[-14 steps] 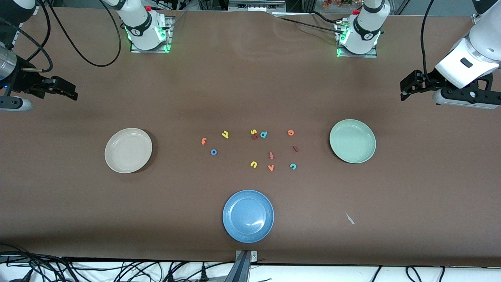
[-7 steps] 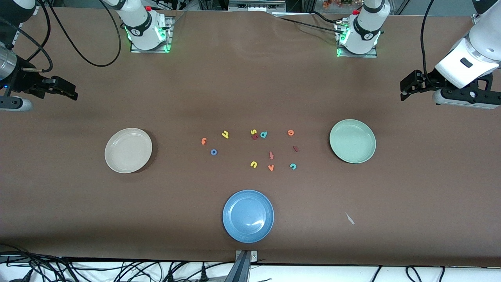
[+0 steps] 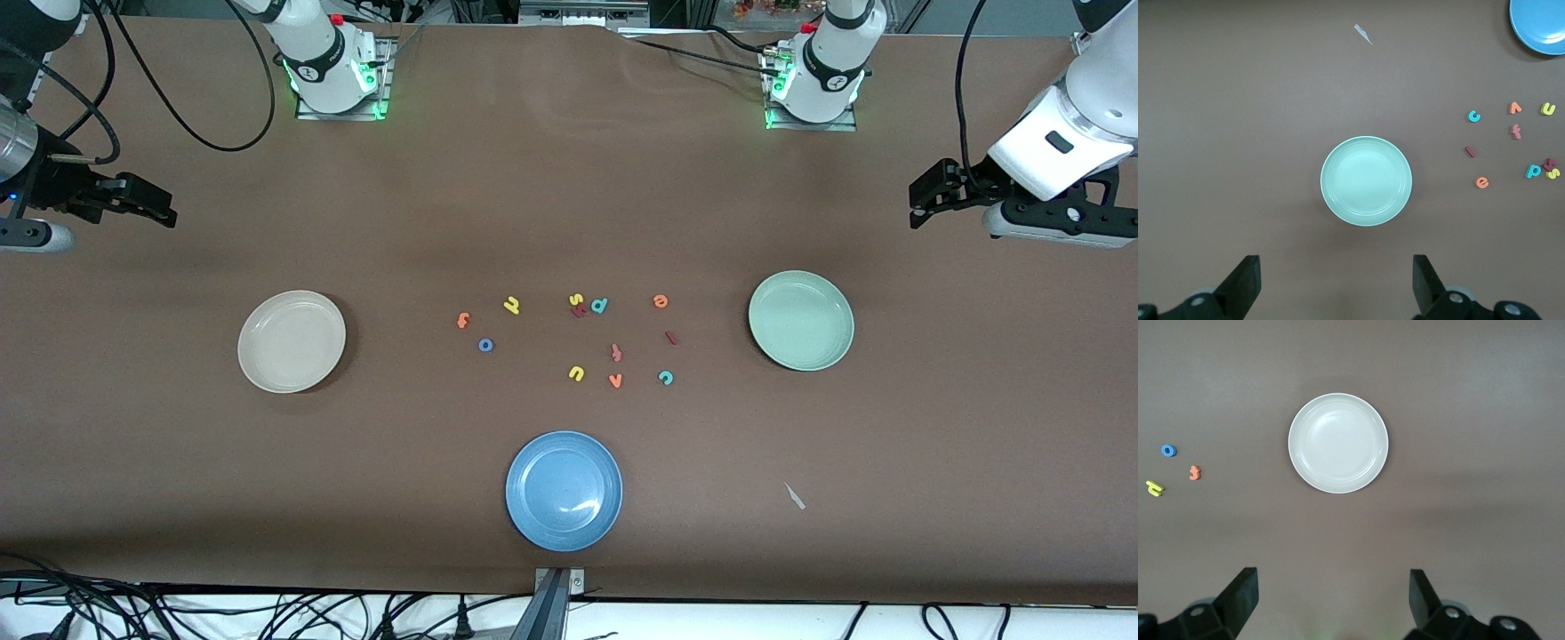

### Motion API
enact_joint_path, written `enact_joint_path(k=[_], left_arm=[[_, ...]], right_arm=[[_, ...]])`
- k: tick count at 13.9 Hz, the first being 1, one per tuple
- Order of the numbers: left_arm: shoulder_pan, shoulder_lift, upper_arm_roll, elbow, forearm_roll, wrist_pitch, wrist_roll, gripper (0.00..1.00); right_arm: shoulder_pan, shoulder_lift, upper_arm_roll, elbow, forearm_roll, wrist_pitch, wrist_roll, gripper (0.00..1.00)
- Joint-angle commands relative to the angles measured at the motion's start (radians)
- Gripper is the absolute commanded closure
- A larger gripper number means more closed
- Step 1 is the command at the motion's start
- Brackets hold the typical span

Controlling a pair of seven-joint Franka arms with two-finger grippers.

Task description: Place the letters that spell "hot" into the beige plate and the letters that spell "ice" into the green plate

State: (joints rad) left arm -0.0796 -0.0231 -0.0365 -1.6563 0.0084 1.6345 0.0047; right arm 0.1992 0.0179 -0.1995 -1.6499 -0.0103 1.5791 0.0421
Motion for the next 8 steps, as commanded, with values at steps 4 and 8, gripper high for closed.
enact_joint_path(k=[4,8], left_arm=[[-0.002,0.002,-0.002,0.02,-0.002,-0.018,-0.002,0.0],[-0.003,0.003,-0.002,0.027,-0.002,-0.018,-0.006,0.0]], right_arm=[[-0.001,-0.003,0.003,0.004,-0.011,-0.013,0.015,0.0],[-0.001,-0.003,0.003,0.004,-0.011,-0.013,0.013,0.0]])
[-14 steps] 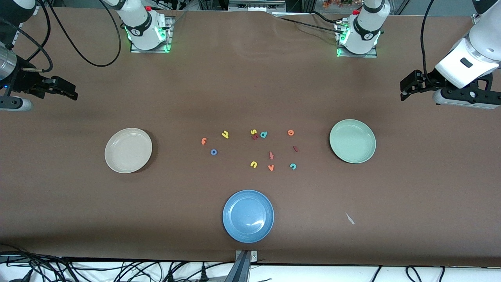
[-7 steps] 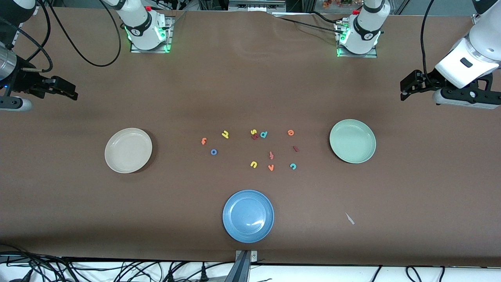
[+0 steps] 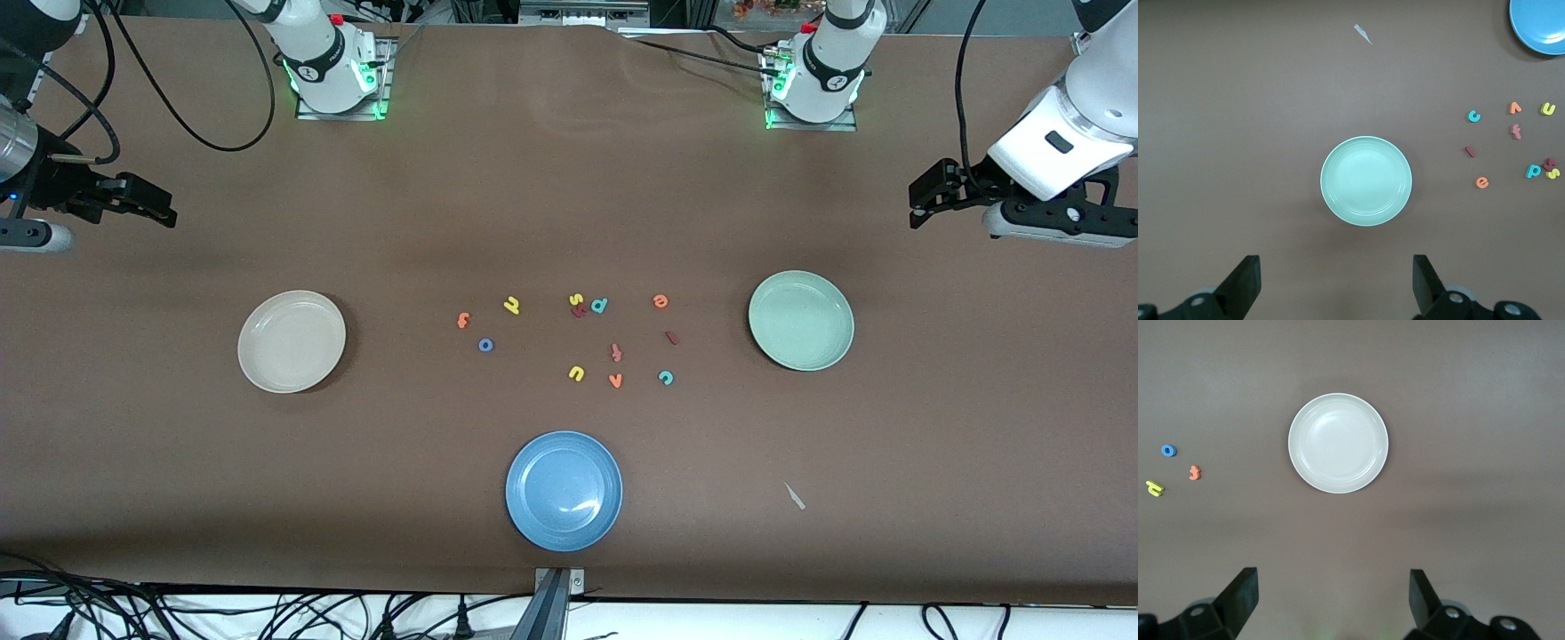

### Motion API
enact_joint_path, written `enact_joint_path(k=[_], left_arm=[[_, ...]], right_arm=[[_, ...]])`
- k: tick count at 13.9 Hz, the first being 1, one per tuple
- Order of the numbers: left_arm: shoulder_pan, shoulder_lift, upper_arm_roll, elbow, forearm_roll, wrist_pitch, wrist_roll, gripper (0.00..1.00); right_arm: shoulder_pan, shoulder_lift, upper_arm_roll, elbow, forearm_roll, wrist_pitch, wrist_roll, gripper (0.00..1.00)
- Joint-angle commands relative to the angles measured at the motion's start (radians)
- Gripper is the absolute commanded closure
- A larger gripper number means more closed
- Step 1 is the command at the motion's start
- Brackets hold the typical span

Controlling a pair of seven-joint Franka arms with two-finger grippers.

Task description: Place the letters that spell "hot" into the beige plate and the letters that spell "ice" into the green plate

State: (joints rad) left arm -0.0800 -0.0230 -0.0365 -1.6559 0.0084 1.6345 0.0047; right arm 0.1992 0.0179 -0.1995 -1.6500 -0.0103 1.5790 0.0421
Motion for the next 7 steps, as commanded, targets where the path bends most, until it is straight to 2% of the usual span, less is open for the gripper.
enact_joint_path(k=[1,7], left_arm=[[-0.004,0.009,-0.002,0.036,-0.002,-0.018,-0.009,0.0],[-0.001,0.012,-0.002,0.038,-0.002,-0.019,0.0,0.0]], right_arm=[[-0.001,-0.003,0.003,0.004,-0.011,-0.013,0.013,0.0],[-0.001,-0.003,0.003,0.004,-0.011,-0.013,0.013,0.0]])
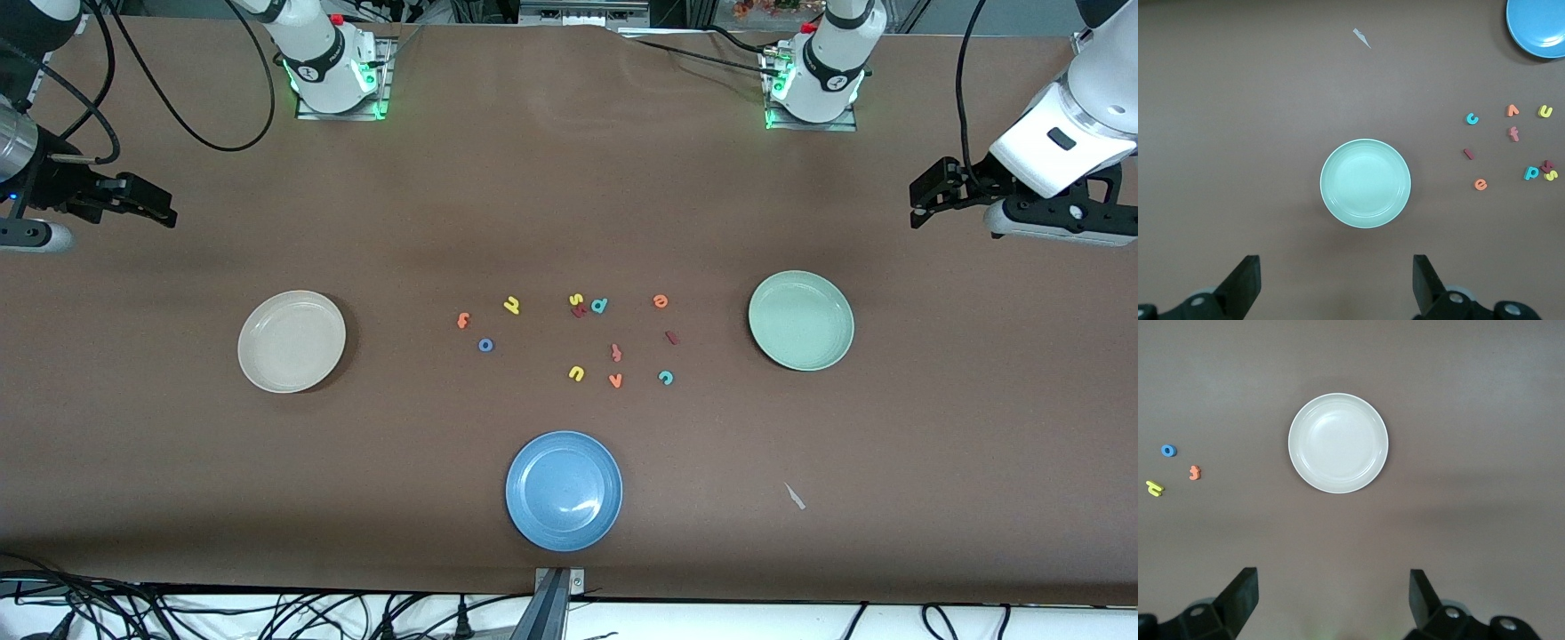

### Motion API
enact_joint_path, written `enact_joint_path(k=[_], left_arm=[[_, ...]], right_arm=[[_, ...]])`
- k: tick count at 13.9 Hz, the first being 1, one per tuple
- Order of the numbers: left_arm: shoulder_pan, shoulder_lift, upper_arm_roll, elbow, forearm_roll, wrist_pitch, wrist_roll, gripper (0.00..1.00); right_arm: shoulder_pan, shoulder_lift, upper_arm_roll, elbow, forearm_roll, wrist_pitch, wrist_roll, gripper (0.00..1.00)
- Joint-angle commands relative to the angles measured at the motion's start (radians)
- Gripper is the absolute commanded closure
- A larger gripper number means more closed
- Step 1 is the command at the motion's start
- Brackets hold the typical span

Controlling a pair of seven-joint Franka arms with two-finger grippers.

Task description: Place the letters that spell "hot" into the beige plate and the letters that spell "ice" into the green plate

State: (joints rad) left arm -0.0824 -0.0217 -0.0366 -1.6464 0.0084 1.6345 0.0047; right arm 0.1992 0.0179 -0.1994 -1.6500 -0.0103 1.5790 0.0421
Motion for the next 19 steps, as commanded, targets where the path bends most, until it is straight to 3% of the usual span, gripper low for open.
enact_joint_path(k=[1,19], left_arm=[[0.0,0.012,-0.002,0.028,-0.002,-0.018,-0.005,0.0],[-0.003,0.025,-0.002,0.026,-0.013,-0.018,0.001,0.0]], right_arm=[[-0.001,-0.003,0.003,0.004,-0.011,-0.013,0.013,0.0],[0.003,0.031,0.003,0.007,-0.002,-0.008,0.015,0.0]])
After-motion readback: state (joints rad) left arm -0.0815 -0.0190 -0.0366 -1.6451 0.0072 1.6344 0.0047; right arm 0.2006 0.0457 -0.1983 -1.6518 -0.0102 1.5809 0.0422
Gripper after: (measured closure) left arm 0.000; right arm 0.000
